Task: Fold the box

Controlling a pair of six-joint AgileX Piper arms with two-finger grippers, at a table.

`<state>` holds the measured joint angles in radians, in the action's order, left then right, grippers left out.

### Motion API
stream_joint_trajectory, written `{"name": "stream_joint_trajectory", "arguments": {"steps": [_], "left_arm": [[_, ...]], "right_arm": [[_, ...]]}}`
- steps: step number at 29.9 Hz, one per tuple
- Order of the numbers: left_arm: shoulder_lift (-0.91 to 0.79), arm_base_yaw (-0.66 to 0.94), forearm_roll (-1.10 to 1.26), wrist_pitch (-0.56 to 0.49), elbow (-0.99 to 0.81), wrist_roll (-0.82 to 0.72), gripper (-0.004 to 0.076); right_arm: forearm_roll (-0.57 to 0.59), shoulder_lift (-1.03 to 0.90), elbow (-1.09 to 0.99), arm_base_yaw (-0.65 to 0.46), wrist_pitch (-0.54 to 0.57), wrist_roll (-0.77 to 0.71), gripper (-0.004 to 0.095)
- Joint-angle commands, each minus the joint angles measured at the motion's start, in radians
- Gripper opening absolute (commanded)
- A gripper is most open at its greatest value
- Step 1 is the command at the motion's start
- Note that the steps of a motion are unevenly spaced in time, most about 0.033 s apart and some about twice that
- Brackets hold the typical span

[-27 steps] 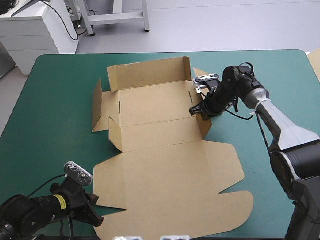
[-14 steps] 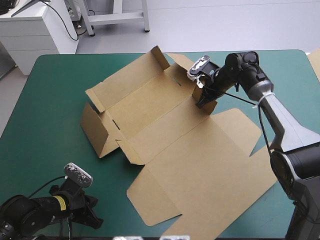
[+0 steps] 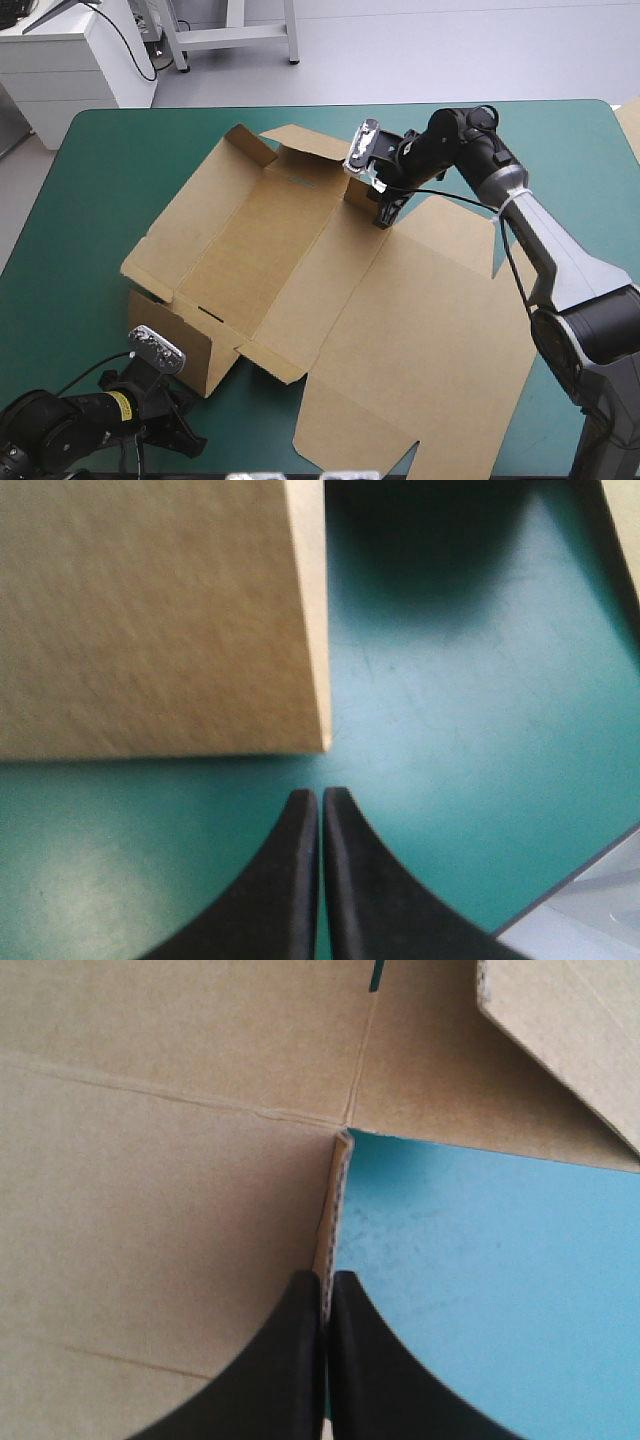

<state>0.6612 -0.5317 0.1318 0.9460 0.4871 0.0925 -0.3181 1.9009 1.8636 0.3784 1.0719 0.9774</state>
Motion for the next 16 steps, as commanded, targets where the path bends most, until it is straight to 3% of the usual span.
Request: {"name": "stream_joint_trajectory", "arguments": {"steps": [1,9,16], "left_arm": [[0.001,-0.007,0.021,-0.034,0.028,-0.002,-0.0008],[0.001,-0.007,0.021,-0.034,0.028,-0.002,-0.0008],[0.001,-0.007,0.026,-0.034,0.028,-0.002,-0.0008]], "right_arm": [[-0.031,-0.055,0.035,0.057,-0.101,0.025,-0.0020],[-0.038,-0.041,0.038,0.196,-0.236,0.009,-0.0021],[-0.038,0.027,0.038,0.289,-0.275,-0.006,-0.0021]]}}
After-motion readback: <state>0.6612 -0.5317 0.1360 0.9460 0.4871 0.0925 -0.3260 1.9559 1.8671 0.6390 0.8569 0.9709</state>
